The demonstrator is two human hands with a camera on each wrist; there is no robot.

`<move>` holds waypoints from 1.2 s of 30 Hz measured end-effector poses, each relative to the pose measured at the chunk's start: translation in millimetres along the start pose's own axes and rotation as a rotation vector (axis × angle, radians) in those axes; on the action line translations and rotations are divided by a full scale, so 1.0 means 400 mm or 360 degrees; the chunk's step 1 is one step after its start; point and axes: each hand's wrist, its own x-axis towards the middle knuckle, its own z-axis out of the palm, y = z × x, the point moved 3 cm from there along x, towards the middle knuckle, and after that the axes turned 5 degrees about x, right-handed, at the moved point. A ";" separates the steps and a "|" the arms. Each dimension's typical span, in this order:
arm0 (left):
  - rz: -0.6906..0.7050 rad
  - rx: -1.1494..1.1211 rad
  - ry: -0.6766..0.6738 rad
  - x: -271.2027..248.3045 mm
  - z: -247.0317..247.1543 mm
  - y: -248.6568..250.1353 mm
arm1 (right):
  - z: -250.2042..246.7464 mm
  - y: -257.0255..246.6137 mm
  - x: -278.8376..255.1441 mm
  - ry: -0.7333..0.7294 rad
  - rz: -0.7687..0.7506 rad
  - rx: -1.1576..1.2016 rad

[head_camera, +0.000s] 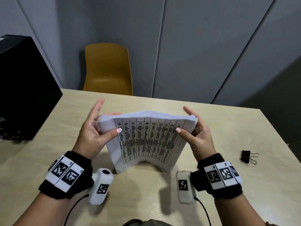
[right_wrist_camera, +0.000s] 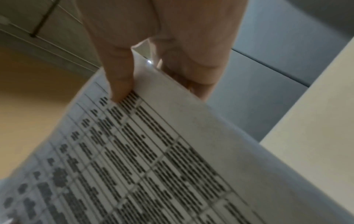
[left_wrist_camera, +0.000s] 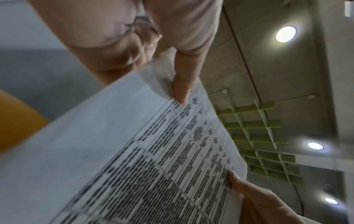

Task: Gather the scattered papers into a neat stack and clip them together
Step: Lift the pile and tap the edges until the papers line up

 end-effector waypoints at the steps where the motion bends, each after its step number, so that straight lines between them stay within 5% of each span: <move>1: -0.0064 -0.0023 -0.0073 0.003 0.002 -0.013 | -0.002 0.014 0.006 -0.0049 0.0091 -0.0043; 6: -0.0468 0.0011 -0.0226 -0.014 0.033 -0.111 | 0.001 0.092 0.008 -0.0145 0.0366 -0.0195; 16: -0.0617 0.0061 -0.0175 -0.033 0.043 -0.196 | -0.023 0.153 0.000 -0.0122 0.0360 -0.0237; 21: -0.0518 0.0097 -0.0127 -0.018 0.067 -0.161 | -0.026 0.157 -0.013 -0.0078 0.0406 -0.0260; 24: -0.0632 0.0123 -0.0266 -0.007 0.068 -0.164 | -0.039 0.158 -0.028 -0.0037 0.0503 -0.0258; 31: -0.1349 0.0136 -0.0588 -0.072 0.140 -0.330 | -0.109 0.267 -0.127 0.0232 0.1113 -0.0270; 36: -0.1453 0.0345 -0.0797 -0.099 0.208 -0.407 | -0.171 0.325 -0.193 0.0364 0.1297 -0.0566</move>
